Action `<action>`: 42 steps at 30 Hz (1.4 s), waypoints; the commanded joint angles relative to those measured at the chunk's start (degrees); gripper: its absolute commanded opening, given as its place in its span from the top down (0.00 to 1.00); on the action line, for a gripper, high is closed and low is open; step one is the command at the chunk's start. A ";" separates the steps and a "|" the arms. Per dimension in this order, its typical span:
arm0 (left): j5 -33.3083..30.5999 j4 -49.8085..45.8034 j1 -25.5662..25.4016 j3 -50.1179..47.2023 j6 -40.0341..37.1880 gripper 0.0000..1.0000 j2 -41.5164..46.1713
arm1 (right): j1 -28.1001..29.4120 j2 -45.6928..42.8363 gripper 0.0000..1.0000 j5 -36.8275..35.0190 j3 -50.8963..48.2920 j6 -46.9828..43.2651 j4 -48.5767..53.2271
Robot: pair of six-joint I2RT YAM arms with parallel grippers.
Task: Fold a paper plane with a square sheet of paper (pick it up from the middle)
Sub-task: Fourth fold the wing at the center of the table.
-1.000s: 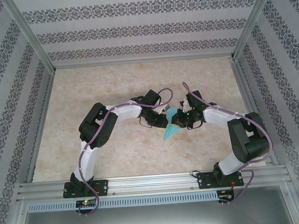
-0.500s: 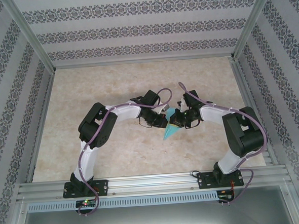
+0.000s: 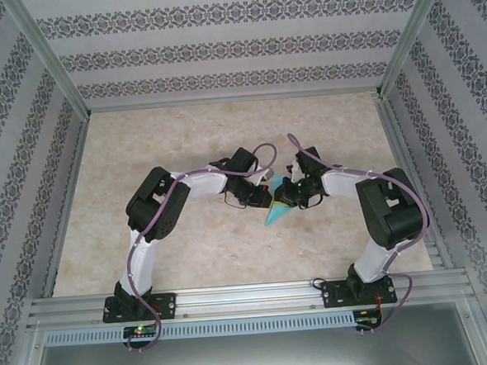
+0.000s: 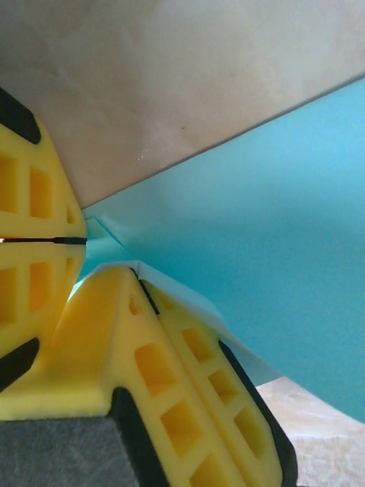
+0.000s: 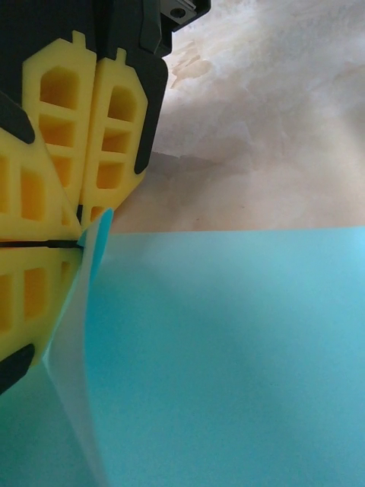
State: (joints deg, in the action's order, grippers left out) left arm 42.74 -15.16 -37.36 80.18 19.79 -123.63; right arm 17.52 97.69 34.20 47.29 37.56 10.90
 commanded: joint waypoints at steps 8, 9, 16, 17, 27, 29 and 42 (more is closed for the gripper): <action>-0.42 0.29 0.80 -2.50 1.09 0.90 4.08 | 0.85 2.28 0.91 1.31 1.24 0.34 -1.24; -0.29 0.37 0.80 -2.65 1.13 0.90 4.35 | 0.85 2.33 0.91 1.31 1.23 0.32 -1.25; 1.20 1.65 0.82 -3.23 2.43 0.85 5.58 | 0.85 2.48 0.91 1.29 0.85 0.32 -1.52; 1.09 1.71 0.81 -3.45 2.66 0.84 5.83 | 0.97 2.51 0.91 1.39 0.86 0.41 -1.72; 0.70 2.50 0.74 -6.21 3.90 0.65 8.49 | 1.07 2.63 0.90 2.28 0.79 0.85 -2.59; 1.38 3.54 0.67 -6.82 4.57 0.63 8.63 | 1.10 2.68 0.90 2.43 0.73 0.93 -2.77; 0.46 1.84 -0.97 -6.42 3.11 0.67 6.35 | 0.94 1.64 0.89 4.25 -0.14 2.31 -4.33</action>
State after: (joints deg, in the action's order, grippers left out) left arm 43.07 -13.26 -37.78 73.82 23.42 -116.62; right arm 17.89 99.59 37.17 47.72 39.24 7.18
